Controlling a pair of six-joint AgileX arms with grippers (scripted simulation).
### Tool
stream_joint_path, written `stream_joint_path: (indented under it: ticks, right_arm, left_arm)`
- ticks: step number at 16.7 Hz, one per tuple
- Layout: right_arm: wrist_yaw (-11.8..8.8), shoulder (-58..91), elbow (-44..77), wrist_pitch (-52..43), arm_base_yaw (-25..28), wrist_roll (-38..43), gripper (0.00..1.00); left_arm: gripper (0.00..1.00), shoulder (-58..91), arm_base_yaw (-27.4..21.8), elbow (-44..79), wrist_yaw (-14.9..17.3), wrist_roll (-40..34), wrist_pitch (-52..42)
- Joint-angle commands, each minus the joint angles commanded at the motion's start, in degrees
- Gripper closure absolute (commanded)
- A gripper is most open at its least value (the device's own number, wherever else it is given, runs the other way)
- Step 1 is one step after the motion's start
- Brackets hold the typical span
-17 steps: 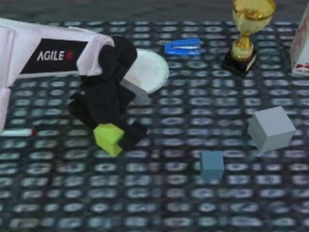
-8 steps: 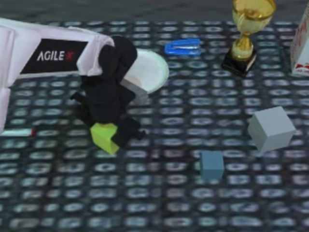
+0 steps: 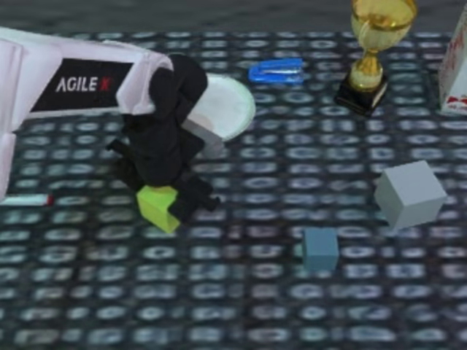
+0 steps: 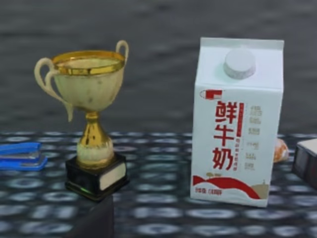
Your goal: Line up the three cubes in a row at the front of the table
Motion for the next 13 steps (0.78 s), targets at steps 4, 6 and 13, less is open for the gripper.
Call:
stream_joint_path:
  ticks: [4,6,13]
  right_arm:
    - [0.0,0.0,0.0,0.0,0.0,0.0,0.00]
    - [0.0,0.0,0.0,0.0,0.0,0.0,0.00]
    - [0.0,0.0,0.0,0.0,0.0,0.0,0.00]
  left_arm:
    - [1.00,-2.1,0.2,2.3,0.2,-0.1,-2.9]
    - [1.00,-3.6,0.6,4.7,0.2,-0.2,-7.5]
    - [1.00,-6.6,1.1,8.7,0.2,-0.2,-14.1]
